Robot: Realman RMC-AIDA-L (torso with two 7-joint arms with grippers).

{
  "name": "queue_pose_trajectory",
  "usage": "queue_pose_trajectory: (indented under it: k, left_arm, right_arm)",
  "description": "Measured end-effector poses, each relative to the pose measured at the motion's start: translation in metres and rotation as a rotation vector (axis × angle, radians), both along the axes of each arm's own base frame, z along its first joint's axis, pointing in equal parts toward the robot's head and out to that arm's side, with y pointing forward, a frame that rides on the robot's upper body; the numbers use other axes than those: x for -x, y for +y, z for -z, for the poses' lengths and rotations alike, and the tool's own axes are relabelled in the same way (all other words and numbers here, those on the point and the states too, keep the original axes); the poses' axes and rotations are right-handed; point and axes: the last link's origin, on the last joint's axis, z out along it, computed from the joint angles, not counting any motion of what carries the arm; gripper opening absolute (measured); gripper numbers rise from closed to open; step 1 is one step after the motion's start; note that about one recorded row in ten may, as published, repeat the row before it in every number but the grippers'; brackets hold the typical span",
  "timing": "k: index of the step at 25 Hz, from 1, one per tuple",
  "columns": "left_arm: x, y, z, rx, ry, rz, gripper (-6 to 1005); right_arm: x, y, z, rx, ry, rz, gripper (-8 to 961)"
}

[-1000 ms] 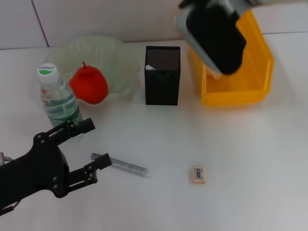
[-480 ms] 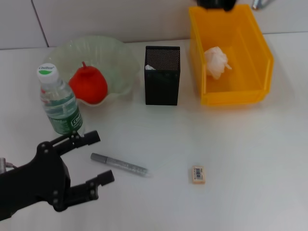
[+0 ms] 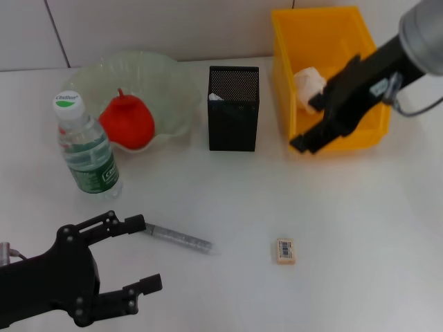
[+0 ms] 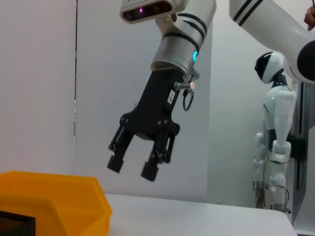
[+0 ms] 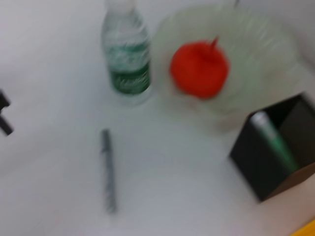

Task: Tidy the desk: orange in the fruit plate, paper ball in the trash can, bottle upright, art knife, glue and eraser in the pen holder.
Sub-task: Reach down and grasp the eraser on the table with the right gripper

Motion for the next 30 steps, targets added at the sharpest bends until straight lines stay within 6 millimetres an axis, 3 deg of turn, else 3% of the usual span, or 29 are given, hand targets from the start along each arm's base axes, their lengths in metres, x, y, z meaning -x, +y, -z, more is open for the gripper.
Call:
queue_pose_trajectory:
  k: [12, 19, 25, 30]
  left_arm:
    - [0.001, -0.002, 0.002, 0.019, 0.017, 0.004, 796]
    - [0.005, -0.006, 0.004, 0.016, 0.017, -0.016, 797]
    - [0.007, -0.008, 0.003, 0.013, 0.021, -0.024, 797]
    - [0.009, -0.009, 0.002, 0.011, 0.026, -0.025, 797]
  right_arm:
    - [-0.015, -0.001, 0.062, 0.224, -0.284, -0.115, 789]
    - [-0.009, -0.006, 0.092, 0.288, -0.316, -0.145, 778]
    - [-0.018, -0.018, 0.116, 0.338, -0.37, -0.126, 765]
    - [-0.02, -0.023, 0.126, 0.35, -0.379, -0.118, 754]
